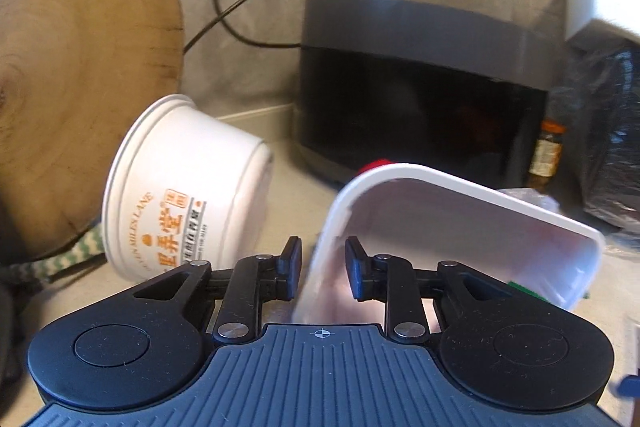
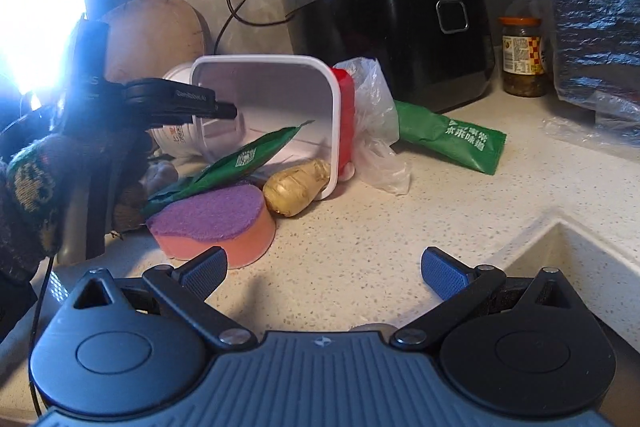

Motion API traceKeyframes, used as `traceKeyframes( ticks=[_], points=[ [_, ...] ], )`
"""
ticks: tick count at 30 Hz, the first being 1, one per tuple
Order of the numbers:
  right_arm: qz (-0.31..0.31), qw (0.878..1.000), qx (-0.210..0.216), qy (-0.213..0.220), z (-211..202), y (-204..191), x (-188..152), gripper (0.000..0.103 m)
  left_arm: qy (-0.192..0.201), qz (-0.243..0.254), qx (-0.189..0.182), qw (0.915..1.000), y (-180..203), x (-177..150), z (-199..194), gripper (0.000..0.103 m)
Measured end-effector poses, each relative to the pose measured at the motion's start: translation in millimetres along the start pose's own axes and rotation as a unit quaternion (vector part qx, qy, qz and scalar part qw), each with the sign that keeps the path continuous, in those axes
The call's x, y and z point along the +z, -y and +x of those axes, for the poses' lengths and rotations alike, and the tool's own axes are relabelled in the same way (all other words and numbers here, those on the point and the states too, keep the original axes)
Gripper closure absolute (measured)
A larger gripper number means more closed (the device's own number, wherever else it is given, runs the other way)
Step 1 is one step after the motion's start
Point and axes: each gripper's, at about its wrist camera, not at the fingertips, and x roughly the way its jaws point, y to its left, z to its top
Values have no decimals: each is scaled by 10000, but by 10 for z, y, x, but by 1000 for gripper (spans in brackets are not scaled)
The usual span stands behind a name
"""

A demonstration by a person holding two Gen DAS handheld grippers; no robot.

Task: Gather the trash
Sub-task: 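Close the left tool on the rim of the pink plastic tray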

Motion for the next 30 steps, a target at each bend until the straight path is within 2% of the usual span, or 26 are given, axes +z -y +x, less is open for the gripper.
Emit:
traceKeyframes(
  ticks=[6,10,12,15,19,20,21,22,25,28,30],
  points=[
    [-231,9994,-219,-116,64,-59,-10,0,24,294,-560,9980,87,-144,-444,77],
    [-412,9984,-347,-156,79,-123,-27,0,-419,525,-829,9943,162,-236,-608,77],
    [-607,9969,-447,-239,96,-174,-30,0,-352,509,-738,9953,174,-290,-651,77],
    [-750,9951,-572,-310,124,-205,-28,0,96,356,-451,9983,151,-308,-588,76],
    [-959,9927,-630,-365,141,-249,-38,0,72,220,-487,9985,169,-242,-339,76],
    [-940,9931,-586,-387,135,-244,-30,0,87,280,-448,9986,188,-226,-276,79],
    [-875,9938,-560,-399,122,-236,-19,0,49,358,-392,9986,205,-215,-234,87],
    [-765,9948,-543,-385,99,-227,-12,0,-3,366,-300,9989,217,-206,-220,88],
    [-486,9976,-486,-106,-64,-237,-26,0,61,177,-249,9995,153,-205,-349,88],
    [-717,9948,-683,251,-228,-365,-55,0,230,143,-100,9996,21,-212,-579,90],
    [-916,9931,-661,317,-271,-437,-38,0,91,-33,47,9999,-120,-215,-715,90]
  ],
)
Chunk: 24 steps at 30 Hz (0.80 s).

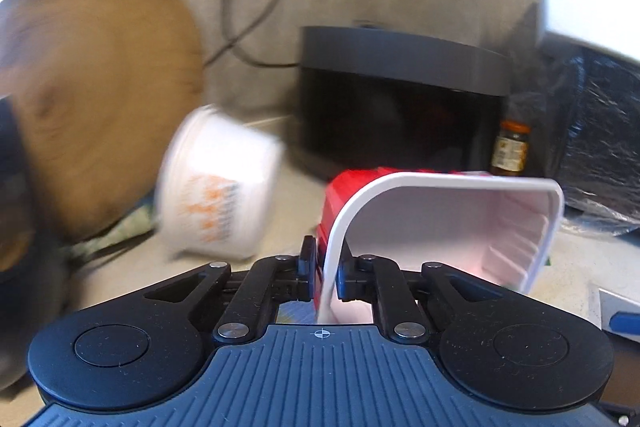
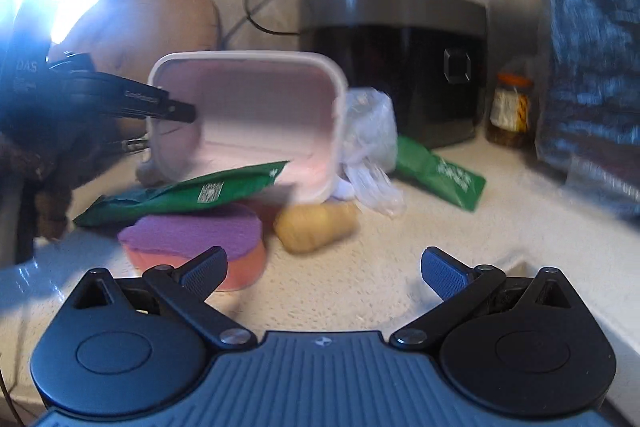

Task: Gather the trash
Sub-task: 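Close the left tool on the rim of the pink plastic tray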

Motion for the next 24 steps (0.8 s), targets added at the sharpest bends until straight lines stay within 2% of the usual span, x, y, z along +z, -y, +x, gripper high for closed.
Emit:
traceKeyframes(
  ticks=[5,8,11,14,17,20,24],
  points=[
    [209,9991,343,-138,23,-66,47,0,-297,-311,270,9987,-296,-94,-371,90],
    [330,9991,241,-138,51,-136,24,0,-203,-383,404,9982,-397,-142,-610,89],
    [107,9997,191,92,-54,-272,-16,0,28,-430,687,9967,-471,-164,-817,88],
    [-186,9992,235,261,-148,-396,-27,0,93,-485,876,9949,-504,-173,-864,86],
    [-335,9987,211,325,-166,-456,-76,0,-85,-570,914,9941,-529,-200,-813,86],
    [-233,9971,115,711,-306,-356,-177,0,-186,-611,799,9948,-532,-239,-827,86],
    [-69,9939,-402,1023,-424,-144,-261,0,-253,-695,741,9945,-543,-256,-834,86]
  ],
)
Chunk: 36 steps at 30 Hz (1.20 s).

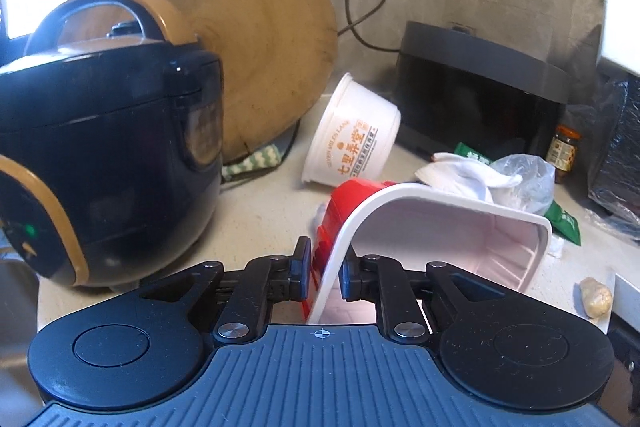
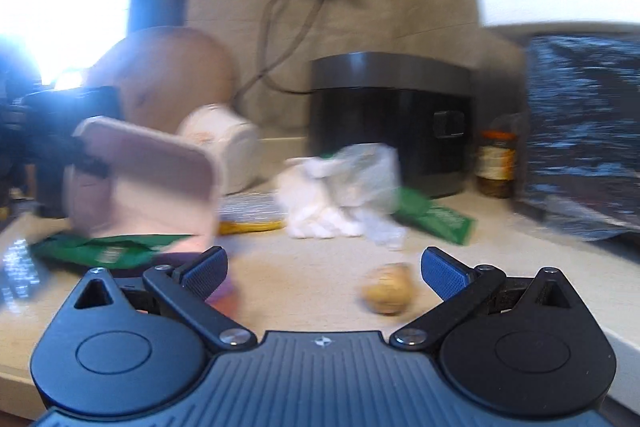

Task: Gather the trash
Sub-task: 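Close the left tool on the rim of the pink plastic tray, then lift the tray with the left tool while the right tool reaches toward the green packet strip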

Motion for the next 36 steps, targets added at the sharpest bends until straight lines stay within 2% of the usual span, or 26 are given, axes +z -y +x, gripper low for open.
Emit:
traceKeyframes(
  ticks=[2,4,6,12,16,17,19,20,21,22,24,27,29,31,36],
  points=[
    [-21,9994,-308,-166,84,86,-8,7,-53,-160,-51,9998,-27,4,6,85],
    [100,9982,-288,-512,189,164,-9,30,-106,-278,-255,9992,-61,16,1,85],
    [299,9973,-39,-676,224,185,-23,36,-163,-295,-385,9987,-80,5,-8,84],
    [180,9957,690,-595,323,-131,232,38,-226,29,-213,9995,-60,-64,-10,84],
    [353,9845,1382,-1016,624,-315,490,56,-304,168,-210,9992,-47,-62,1,84],
    [381,9824,1464,-1100,709,-357,548,58,-345,169,-316,9988,-43,-34,-1,84],
    [358,9790,1585,-1231,863,-436,677,73,-454,113,-613,9970,-25,84,-6,82],
    [309,9791,1536,-1300,936,-473,766,74,-536,75,-674,9963,-9,168,-3,69],
    [265,9797,1487,-1315,1011,-497,876,75,-590,102,-706,9957,14,272,12,62],
    [267,9809,1429,-1290,1104,-498,999,75,-609,228,-732,9952,45,387,56,61],
    [220,9820,1221,-1424,1411,-497,1217,75,-766,363,-646,9943,71,587,282,62],
    [-42,9842,557,-1682,1740,-546,1322,73,-1349,265,-279,9901,54,666,677,66],
    [-123,9845,632,-1631,1700,-540,1281,64,-1386,339,-295,9893,47,615,744,66],
    [-15,9857,710,-1529,1557,-473,1206,47,-1370,404,-375,9890,34,550,755,65],
    [182,9854,823,-1481,1200,-288,1022,44,-1573,216,-447,9863,38,377,900,65]
  ],
)
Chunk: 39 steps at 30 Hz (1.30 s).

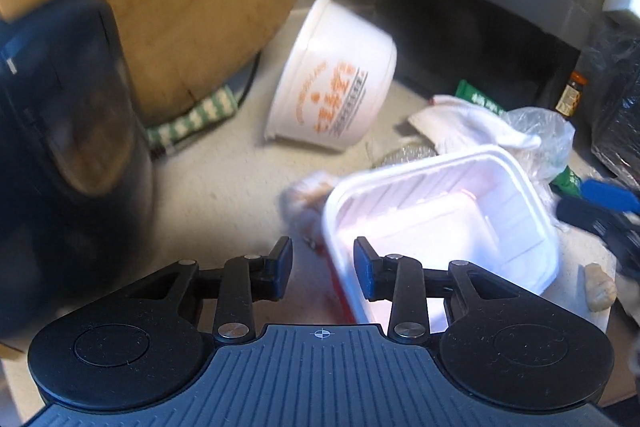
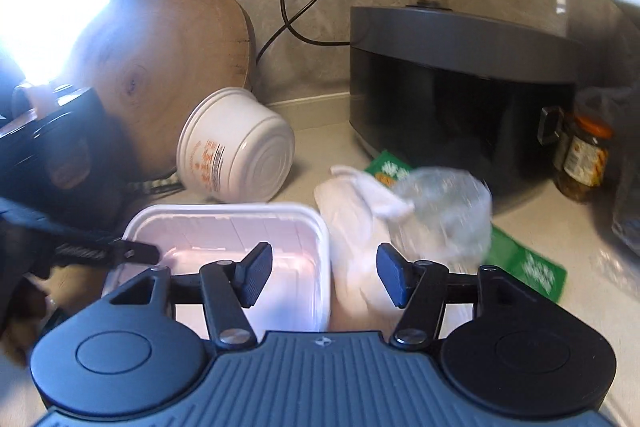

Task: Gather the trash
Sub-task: 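Lift the tray with the left tool while the right tool reaches toward the green packet strip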

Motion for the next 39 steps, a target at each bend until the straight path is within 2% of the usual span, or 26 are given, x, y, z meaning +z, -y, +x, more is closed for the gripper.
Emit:
traceKeyframes(
  ticks=[5,10,16,20,22,24,26,27,28,31,33,36,39],
  points=[
    [-84,9999,36,-46,-299,62,-270,33,-105,-49,-271,9996,60,-162,100,68],
    [-613,9978,183,155,-631,-92,-471,23,-113,-48,-577,9983,63,-258,-119,70],
    [-1519,9831,939,394,-760,-687,-609,22,33,39,-324,9995,-24,-374,-519,69],
    [-2476,9622,963,598,-666,-1200,-825,22,280,-177,-122,9994,-232,-451,-768,69],
    [-3166,9423,768,764,-578,-1458,-1008,22,371,-312,-65,9988,-315,-475,-849,69],
    [-3845,9174,433,930,-459,-1670,-1203,22,426,-438,-71,9981,-376,-487,-919,69],
    [-4194,9032,169,894,-329,-1783,-1315,33,509,-494,-81,9974,-414,-491,-984,69],
    [-4243,9017,46,828,-280,-1798,-1327,59,554,-505,-86,9972,-425,-494,-1009,69],
    [-4216,9037,-61,745,-249,-1787,-1304,75,603,-510,-102,9968,-436,-492,-1029,69],
    [-3732,9250,31,717,-356,-1618,-1100,85,764,-531,-166,9955,-438,-503,-1071,69],
    [-3252,9426,156,745,-487,-1441,-895,90,906,-637,-194,9937,-447,-491,-1089,69],
    [-2255,9718,342,596,-626,-1037,-519,92,1193,-823,-277,9891,-460,-459,-1151,68],
    [-1505,9872,273,457,-655,-632,-283,93,1212,-778,-411,9887,-410,-443,-1187,69]
  ],
)
